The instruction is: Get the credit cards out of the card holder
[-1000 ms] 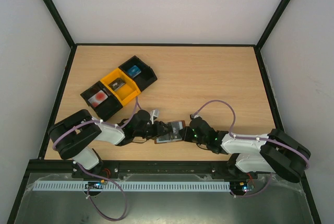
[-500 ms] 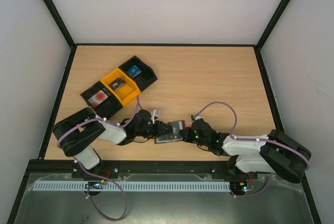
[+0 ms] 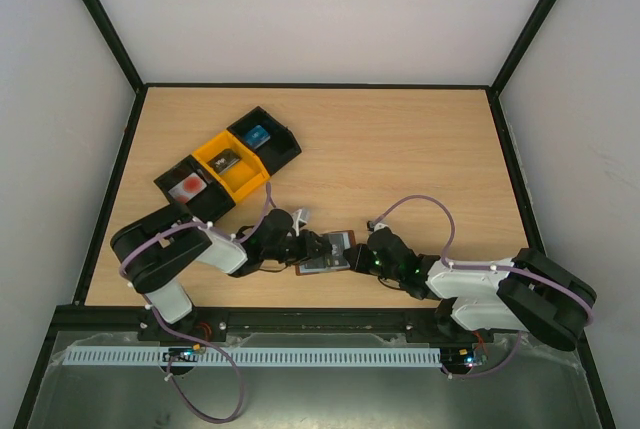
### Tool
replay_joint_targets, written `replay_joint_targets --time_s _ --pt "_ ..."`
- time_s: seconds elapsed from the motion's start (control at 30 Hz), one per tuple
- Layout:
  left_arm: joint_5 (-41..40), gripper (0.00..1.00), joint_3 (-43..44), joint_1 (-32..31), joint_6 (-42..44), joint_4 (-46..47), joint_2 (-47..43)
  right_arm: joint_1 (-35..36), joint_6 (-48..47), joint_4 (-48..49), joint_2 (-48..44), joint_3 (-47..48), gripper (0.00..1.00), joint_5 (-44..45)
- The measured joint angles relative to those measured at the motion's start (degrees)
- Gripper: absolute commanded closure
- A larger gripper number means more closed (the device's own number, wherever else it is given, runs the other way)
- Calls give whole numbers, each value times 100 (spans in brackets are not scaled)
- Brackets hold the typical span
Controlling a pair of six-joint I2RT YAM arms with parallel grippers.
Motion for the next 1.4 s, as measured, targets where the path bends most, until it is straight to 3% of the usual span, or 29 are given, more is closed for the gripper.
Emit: replay_joint_targets --time_s 0.27,0.8,1.4 --pt "-26 97 -4 0 -55 -13 42 0 2 11 0 -9 91 0" --pt "39 97 -24 26 28 57 -4 -2 2 72 0 -44 90 0" --pt "-55 97 -566 291 223 -522 -990 0 -146 -326 -308 -13 84 -61"
